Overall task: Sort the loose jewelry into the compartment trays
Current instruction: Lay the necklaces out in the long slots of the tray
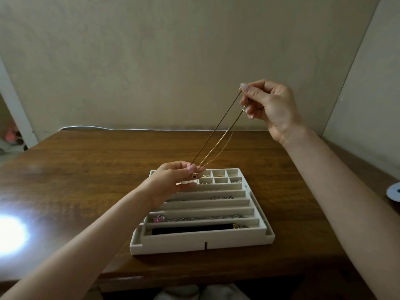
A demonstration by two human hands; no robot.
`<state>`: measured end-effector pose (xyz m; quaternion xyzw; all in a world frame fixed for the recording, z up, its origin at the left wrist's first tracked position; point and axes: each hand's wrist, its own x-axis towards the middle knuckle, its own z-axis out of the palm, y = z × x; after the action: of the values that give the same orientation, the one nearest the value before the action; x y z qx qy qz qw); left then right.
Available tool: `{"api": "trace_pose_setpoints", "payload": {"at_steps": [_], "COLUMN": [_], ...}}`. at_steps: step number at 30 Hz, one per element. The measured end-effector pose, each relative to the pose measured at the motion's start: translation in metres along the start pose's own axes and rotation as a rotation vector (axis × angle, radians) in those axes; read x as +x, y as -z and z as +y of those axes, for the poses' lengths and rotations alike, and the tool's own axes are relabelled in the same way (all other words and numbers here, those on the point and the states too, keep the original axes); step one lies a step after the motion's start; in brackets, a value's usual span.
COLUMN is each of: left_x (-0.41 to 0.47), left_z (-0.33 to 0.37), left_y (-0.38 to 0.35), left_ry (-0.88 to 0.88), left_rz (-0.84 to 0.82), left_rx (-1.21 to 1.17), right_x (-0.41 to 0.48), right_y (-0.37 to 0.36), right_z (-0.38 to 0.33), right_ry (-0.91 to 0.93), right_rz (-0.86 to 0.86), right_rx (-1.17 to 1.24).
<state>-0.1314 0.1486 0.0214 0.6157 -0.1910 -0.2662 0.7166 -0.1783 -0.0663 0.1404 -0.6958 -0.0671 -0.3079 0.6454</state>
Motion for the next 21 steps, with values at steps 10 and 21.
{"api": "trace_pose_setpoints", "payload": {"at_steps": [10,21], "left_x": [-0.006,-0.028], "left_z": [0.003,0.012], "left_y": [0.007,0.026], "left_ry": [-0.017,-0.122], "left_rz": [0.122,0.281], "left_rx": [-0.149,0.107], "right_x": [-0.002,-0.021], "right_y": [0.020,0.041], "right_z": [0.005,0.027], "right_ry": [-0.039,-0.228], "right_rz": [-0.007,-0.137], "right_rx": [-0.094,-0.458]}}
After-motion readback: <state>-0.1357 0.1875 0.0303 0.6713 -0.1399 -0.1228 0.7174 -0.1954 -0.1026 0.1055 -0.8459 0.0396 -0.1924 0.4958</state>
